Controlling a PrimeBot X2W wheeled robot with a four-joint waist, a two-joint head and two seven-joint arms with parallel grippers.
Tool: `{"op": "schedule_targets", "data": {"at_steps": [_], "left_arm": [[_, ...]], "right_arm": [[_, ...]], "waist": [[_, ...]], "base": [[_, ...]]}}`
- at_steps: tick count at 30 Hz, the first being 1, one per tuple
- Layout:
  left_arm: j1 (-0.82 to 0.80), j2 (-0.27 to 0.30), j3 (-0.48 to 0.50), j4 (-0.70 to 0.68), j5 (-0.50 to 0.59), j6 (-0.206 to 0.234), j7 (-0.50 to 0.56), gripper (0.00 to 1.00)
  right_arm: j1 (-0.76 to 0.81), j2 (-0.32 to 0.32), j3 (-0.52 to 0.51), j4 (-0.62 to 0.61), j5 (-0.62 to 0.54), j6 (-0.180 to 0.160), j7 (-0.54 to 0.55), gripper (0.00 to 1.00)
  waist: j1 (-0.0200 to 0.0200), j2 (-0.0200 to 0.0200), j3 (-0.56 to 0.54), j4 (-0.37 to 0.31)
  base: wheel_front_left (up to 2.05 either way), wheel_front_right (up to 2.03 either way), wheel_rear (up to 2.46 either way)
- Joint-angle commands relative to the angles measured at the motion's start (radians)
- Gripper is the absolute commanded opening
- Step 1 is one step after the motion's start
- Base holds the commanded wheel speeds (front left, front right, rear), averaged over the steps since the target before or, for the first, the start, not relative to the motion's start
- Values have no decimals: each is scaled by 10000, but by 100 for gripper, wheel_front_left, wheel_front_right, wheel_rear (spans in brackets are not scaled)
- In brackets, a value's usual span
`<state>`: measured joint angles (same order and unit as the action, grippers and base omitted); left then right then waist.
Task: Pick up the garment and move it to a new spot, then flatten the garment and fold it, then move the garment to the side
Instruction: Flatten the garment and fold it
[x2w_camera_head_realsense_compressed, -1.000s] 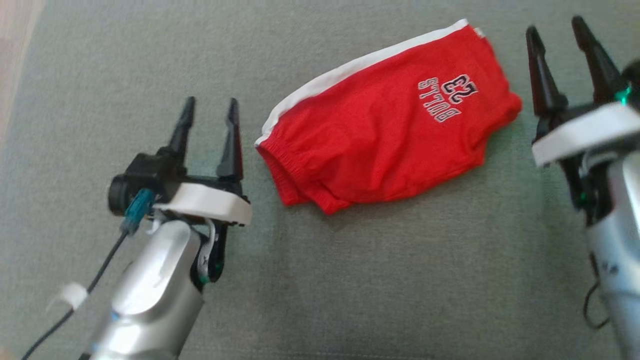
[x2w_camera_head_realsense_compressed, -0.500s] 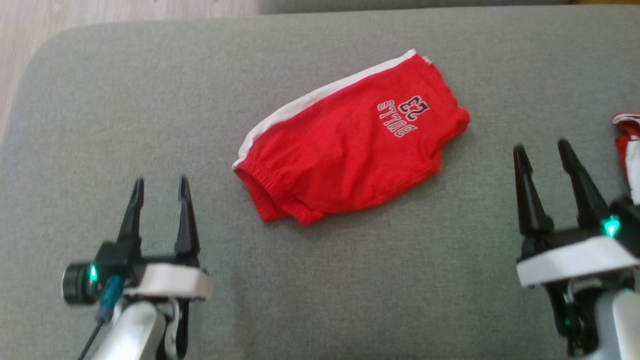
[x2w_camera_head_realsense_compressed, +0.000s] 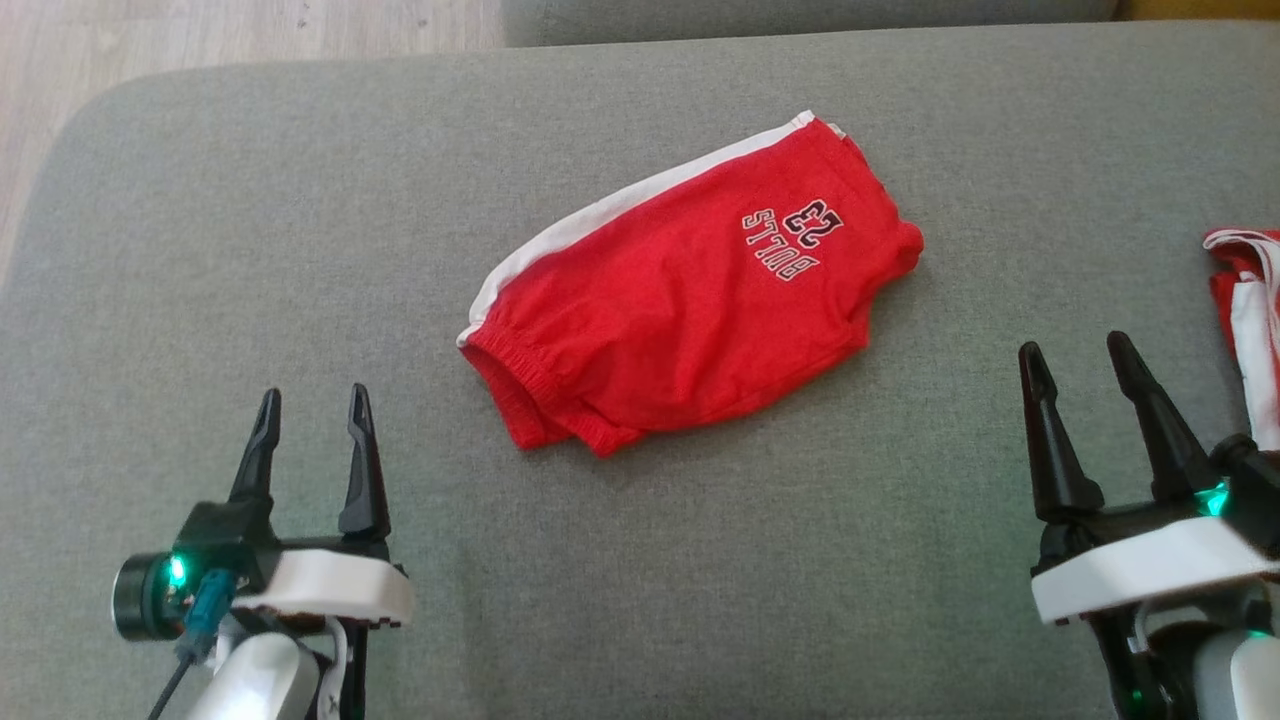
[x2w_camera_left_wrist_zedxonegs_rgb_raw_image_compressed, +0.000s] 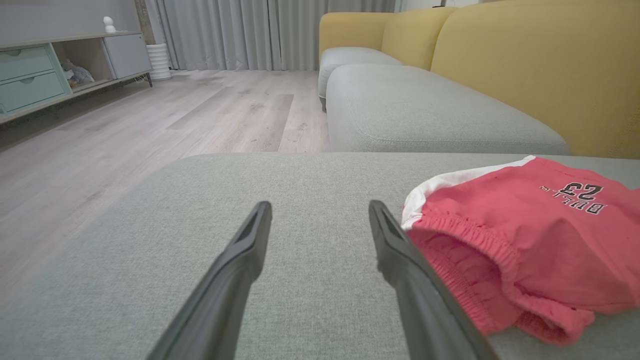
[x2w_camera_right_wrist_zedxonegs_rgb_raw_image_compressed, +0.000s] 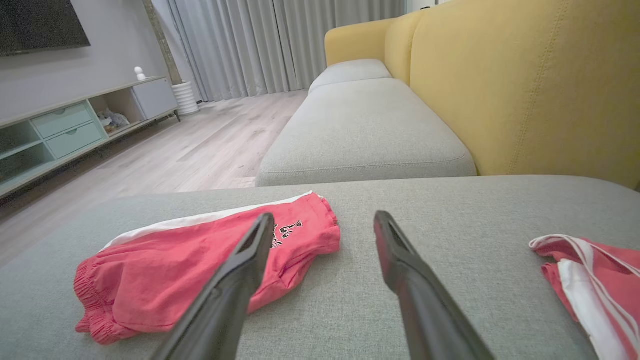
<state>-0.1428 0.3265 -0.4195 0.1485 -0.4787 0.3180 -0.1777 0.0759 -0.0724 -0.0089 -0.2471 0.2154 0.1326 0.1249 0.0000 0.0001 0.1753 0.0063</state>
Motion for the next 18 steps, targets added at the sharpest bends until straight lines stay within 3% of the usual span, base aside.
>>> {"op": "schedule_targets", "data": {"at_steps": [1,11,18], "left_arm": [[-327,274,381,-352,-56,46,-17,100],[-515,316,331,-461,-46,55,-2,100],[-985,197,144,-640,97,16,-23,100]], "right_arm": [[-153,-2,236,-425,-58,-19,20,100],[-327,-42,170,-250,1,-19,146,100],[-1519,-758,52,1844,526,-19,320,100]], "waist": [[0,-1,15,6],[0,-1,187,82],[0,-1,658,511]], "base": [[0,0,0],[0,0,0],[0,0,0]]}}
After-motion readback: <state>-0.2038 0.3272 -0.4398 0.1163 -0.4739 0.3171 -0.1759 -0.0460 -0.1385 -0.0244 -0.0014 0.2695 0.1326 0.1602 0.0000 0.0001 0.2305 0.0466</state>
